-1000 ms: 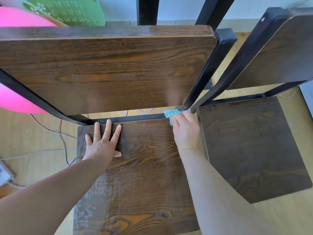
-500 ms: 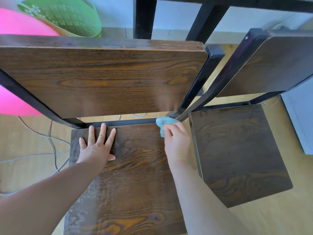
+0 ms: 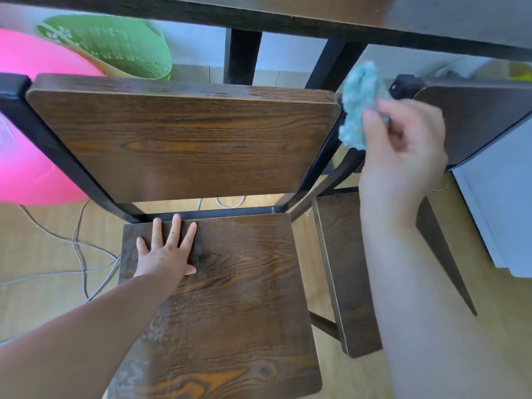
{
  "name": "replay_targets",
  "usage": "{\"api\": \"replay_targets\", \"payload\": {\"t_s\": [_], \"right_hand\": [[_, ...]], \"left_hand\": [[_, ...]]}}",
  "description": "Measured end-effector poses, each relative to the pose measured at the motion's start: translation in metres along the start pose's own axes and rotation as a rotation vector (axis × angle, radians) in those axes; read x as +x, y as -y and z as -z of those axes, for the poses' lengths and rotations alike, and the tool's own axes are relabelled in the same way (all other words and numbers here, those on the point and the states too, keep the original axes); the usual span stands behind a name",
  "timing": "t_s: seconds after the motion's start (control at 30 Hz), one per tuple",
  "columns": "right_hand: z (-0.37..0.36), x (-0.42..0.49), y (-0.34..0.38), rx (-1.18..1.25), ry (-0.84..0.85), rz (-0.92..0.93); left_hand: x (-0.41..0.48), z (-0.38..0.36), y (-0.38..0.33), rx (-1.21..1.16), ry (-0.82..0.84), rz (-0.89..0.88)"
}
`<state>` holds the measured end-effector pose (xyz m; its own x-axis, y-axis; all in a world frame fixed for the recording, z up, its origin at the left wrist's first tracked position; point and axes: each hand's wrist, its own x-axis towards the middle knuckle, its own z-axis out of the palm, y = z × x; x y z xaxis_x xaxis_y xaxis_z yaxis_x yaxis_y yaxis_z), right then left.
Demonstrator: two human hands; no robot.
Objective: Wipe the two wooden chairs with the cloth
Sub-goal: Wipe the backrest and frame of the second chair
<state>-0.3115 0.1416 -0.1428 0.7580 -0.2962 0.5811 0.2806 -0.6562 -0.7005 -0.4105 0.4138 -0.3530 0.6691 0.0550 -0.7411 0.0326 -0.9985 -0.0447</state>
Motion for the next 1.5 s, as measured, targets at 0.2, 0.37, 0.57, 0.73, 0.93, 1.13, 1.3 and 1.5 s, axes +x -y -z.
{"api": "replay_targets", "payload": {"t_s": [0.2,0.37,0.57,0.73,0.93,1.13,1.3,1.5], "right_hand": [[-0.004,0.011,0.004,-0.205,0.132,0.199],[-0.015,-0.024,-0.016,-0.179,0.000,0.190],[-0.039,-0.109,-0.066,-0.299,0.201,0.026],[-0.049,-0.139,-0.093,-0.317,0.273,-0.062],[-0.075,-0.166,-0.114,-0.393,0.434,-0.226],[-0.094,-0.173,-0.109,-0.582,0.513,-0.367],[-0.081,-0.172,-0.093,-0.614,0.688,-0.387],[-0.072,-0.157,-0.059,-0.484,0.835,-0.258]], "left_hand": [[0.001,-0.001,0.000,-0.003,-0.009,0.000],[0.001,-0.002,0.000,-0.001,-0.003,0.002],[0.002,-0.001,0.000,0.002,0.000,-0.003],[0.004,-0.001,-0.001,0.010,0.010,-0.004],[0.003,-0.002,0.000,0.015,-0.002,-0.011],[0.005,-0.005,0.000,0.016,-0.018,-0.013],[0.003,-0.004,0.001,-0.003,-0.021,-0.028],[0.002,-0.005,0.004,-0.040,-0.048,-0.043]]}}
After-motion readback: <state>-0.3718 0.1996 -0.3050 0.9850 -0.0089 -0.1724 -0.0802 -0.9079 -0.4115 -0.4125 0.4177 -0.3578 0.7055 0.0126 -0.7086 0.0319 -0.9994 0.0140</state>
